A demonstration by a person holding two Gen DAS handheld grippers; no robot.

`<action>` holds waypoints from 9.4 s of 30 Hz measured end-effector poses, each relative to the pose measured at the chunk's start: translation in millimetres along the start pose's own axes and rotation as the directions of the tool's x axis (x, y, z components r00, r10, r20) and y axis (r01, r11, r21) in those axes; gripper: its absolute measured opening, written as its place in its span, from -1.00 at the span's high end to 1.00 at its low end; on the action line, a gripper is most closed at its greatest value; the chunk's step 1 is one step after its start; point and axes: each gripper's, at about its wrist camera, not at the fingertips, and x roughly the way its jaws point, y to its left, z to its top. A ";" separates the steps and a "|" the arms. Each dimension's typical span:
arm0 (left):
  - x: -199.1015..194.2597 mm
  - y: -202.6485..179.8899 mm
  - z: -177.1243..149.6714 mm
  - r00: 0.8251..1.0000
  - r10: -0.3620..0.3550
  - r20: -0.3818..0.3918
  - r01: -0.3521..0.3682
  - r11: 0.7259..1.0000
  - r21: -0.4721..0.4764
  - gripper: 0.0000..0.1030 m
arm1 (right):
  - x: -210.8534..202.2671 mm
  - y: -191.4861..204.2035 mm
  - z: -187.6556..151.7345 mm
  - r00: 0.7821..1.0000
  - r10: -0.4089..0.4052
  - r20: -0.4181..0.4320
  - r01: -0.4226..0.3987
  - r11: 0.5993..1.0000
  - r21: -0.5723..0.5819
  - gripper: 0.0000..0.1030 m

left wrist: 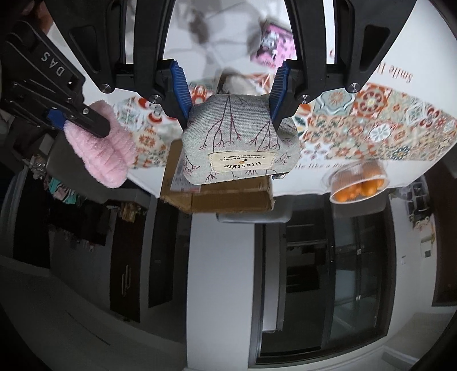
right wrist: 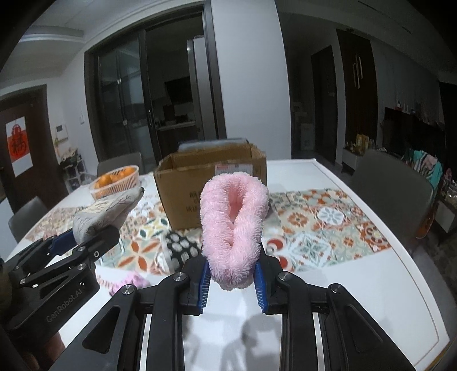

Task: Organize soft objects
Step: 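Lift and carry the grey pouch and pink wristband over the cardboard box, then lower both items into the box and open both tools, then withdraw both tools from the box toward the pink tissue pack and white cloth, then grasp the pink Kuromi tissue pack with the left tool while the right tool grasps the white cloth, then lift and carry the tissue pack and white cloth over the cardboard box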

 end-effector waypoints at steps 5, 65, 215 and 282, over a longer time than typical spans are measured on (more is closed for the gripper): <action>9.9 6.6 22.7 0.999 -0.028 0.026 0.028 1.000 0.011 0.07 | 8.7 1.6 21.6 0.999 0.008 0.044 -0.009 1.000 0.017 0.46; 238.5 -5.5 116.6 0.970 -0.064 -0.235 0.109 0.977 0.186 0.02 | 240.1 -39.1 143.8 0.981 0.100 -0.165 -0.110 0.992 -0.054 0.44; 69.6 78.5 -95.8 0.916 -0.077 -0.394 0.132 0.985 0.114 -0.03 | 118.8 86.0 -86.8 0.863 0.170 -0.475 -0.234 0.969 -0.078 0.78; 95.0 22.5 84.4 0.996 -0.086 0.013 0.084 0.991 0.106 -0.02 | 94.1 4.5 104.6 0.985 0.171 0.035 -0.171 0.985 0.006 0.78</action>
